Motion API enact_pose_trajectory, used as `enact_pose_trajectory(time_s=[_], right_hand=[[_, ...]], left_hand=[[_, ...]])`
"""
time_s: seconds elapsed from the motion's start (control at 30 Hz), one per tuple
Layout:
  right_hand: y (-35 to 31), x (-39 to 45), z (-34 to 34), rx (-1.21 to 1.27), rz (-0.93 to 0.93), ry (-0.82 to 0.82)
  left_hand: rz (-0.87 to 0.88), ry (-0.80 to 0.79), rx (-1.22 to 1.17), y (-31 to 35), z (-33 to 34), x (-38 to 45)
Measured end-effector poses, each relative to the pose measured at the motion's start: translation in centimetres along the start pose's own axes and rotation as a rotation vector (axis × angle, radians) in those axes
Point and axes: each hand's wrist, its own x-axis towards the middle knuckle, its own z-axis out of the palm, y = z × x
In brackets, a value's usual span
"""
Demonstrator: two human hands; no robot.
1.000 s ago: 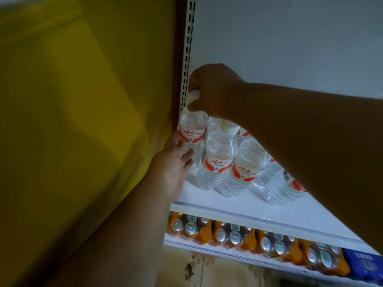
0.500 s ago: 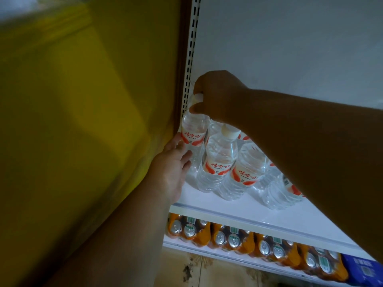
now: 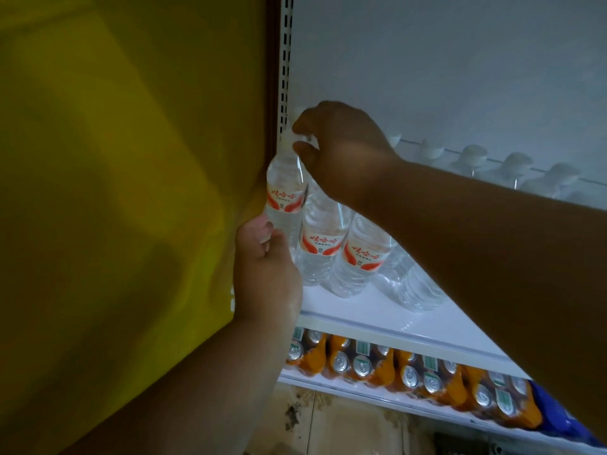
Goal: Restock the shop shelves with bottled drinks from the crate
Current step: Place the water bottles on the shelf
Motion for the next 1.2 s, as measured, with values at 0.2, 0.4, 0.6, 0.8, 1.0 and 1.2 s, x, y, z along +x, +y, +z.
enact_pose_trajectory(time_s=[0.2,0.4,0.6,0.8,1.0,1.2], right_hand=[[1.9,-3.7,-1.9,0.192,0.086,0.104],[6.0,-6.0,-4.4,0.225,0.182,0.003],[9.7,-7.7,-6.4,0.06,0.138,-0.076],[12.6,-9.1,-6.1,-0.021,0.185,-0.181],[13.9,-9.1,-5.0,0.009,0.204,-0.128],[14.0,-8.0,-4.5,-0.036,0.143,-0.077]], left_hand=[[-0.113,-0.1,-0.099,1.1,1.3,-5.3],[-0.258,-0.24,-0.051,-0.9,4.7,-9.5],[-0.562,-0.286,-0.208,-3.5,7.7,-11.6],[-0.578,-0.336,-0.235,-3.9,9.7,-12.0],[-0.483,-0.312,-0.227,-3.3,11.3,-11.8],[-0.492,-0.22,-0.081,-3.2,12.4,-10.2]])
